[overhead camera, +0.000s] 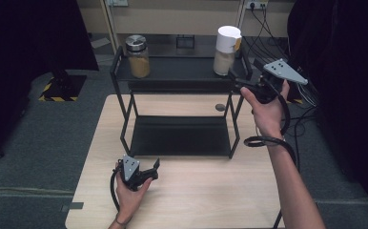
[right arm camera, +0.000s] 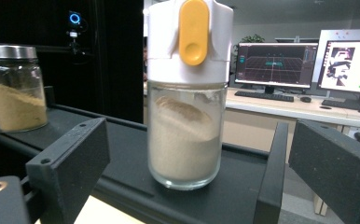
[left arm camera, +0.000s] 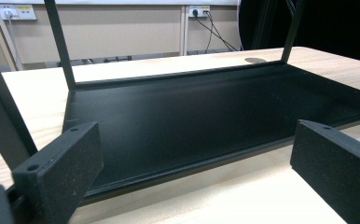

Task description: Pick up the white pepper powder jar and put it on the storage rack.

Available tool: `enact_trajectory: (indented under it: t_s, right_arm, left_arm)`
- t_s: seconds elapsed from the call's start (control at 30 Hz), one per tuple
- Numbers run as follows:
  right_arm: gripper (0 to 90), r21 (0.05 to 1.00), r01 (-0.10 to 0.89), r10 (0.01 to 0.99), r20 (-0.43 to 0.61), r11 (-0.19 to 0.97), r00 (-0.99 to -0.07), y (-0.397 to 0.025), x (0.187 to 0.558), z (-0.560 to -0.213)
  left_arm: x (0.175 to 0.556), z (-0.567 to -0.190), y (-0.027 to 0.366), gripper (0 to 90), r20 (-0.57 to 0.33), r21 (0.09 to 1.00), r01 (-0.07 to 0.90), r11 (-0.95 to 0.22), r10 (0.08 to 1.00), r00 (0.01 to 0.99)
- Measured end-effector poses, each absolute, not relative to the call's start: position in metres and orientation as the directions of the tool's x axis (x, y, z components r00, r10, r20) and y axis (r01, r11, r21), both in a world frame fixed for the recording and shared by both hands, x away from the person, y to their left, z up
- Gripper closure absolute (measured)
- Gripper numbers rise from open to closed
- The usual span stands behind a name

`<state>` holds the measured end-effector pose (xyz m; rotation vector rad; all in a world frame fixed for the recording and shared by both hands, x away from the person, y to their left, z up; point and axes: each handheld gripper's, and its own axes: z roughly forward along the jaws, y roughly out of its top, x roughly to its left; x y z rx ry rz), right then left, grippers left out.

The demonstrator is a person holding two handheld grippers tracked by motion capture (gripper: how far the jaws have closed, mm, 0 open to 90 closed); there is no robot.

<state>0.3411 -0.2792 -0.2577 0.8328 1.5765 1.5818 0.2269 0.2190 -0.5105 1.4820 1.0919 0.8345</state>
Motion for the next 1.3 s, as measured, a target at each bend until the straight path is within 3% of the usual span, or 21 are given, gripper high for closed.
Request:
enact_trajectory:
  t_s: [1.3]
  right_arm:
    - [4.8, 0.994, -0.096, 0.823, -0.095, 0.049, -0.56, -0.294, 0.306, -0.317]
  left_arm:
    - [0.226, -0.511, 0.218, 1.7, -0.051, 0.981, 0.195, -0.015, 0.943, 0.327]
